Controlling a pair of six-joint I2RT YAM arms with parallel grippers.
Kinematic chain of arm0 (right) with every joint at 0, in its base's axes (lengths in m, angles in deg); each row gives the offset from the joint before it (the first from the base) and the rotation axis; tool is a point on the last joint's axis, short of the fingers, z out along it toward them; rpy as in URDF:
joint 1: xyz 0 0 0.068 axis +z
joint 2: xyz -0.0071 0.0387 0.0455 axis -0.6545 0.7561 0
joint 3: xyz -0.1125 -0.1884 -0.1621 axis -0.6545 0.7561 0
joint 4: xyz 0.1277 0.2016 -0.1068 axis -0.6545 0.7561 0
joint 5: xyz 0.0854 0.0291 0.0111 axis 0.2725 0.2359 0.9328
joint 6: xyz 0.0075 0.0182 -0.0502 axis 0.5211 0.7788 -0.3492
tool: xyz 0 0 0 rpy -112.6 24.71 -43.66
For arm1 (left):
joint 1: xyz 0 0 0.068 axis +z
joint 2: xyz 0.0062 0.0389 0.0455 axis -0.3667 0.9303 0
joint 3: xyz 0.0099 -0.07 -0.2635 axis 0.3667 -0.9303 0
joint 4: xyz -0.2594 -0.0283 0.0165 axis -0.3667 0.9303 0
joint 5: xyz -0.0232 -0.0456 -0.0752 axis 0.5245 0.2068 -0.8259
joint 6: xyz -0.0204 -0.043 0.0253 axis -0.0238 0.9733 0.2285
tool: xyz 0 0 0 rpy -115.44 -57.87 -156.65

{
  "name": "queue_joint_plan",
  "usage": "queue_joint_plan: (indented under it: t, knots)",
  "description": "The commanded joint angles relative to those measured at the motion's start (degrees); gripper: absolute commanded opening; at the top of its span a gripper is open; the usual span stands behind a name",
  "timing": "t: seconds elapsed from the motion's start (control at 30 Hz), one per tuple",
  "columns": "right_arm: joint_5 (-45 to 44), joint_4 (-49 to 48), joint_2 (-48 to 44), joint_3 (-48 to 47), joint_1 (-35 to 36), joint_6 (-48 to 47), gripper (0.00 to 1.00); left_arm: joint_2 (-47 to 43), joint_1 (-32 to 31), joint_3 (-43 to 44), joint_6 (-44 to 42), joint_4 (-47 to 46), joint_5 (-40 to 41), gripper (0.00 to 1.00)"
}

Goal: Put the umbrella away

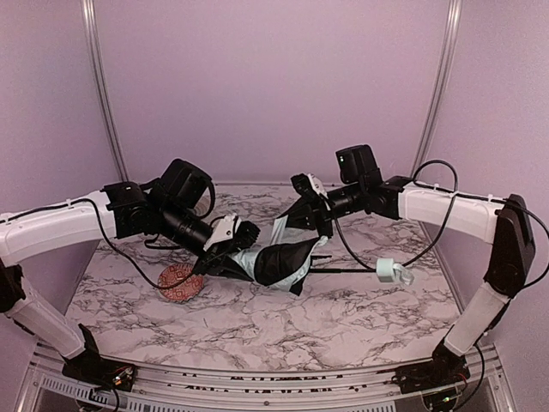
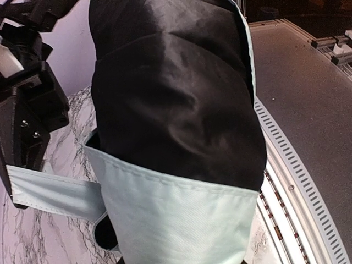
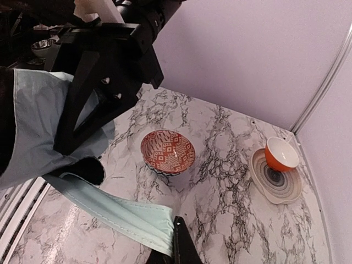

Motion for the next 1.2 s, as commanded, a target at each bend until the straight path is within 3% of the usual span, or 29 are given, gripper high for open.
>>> queue_joint_plan:
  t: [0.0, 0.13, 0.23, 0.33, 0.47, 0.73, 0.97, 1.17]
  knots:
    - [-5.7, 8.7, -3.1, -9.7, -6.5, -10.3, 0.00, 3.4, -6.2, -1.0, -12.1, 29.2, -11.1, 0.00]
    - [-13.1, 11.6, -6.7, -8.2, -3.6, -15.8, 0.00, 6.8, -8.8, -0.7, -11.5, 30.8, -1.1, 0.00]
    - [-24.3, 1.5, -10.8, -1.2, 1.1, -16.3, 0.00, 9.6, -9.6, -0.2, -11.5, 30.9, 3.9, 0.00]
    - [-29.0, -7.4, -12.6, 2.7, 3.2, -13.4, 0.00, 12.0, -10.0, 0.4, -10.6, 30.4, 7.9, 0.00]
    - [-31.5, -8.2, -12.6, 2.5, 6.4, -12.0, 0.00, 13.8, -10.1, 0.2, -5.1, 26.2, 13.8, 0.00]
    - [-34.8, -23.5, -18.5, 22.7, 20.8, -1.8, 0.00, 21.0, -3.8, -3.4, 6.0, 13.3, 8.8, 0.00]
    - [-37.1, -27.0, -18.4, 30.4, 24.6, 4.7, 0.00, 24.4, -1.3, -4.4, 9.5, 5.9, 5.0, 0.00]
    - [-38.5, -27.8, -13.8, 28.1, 29.4, 3.8, 0.00, 27.8, -0.1, -3.6, 14.3, 0.4, 3.7, 0.00]
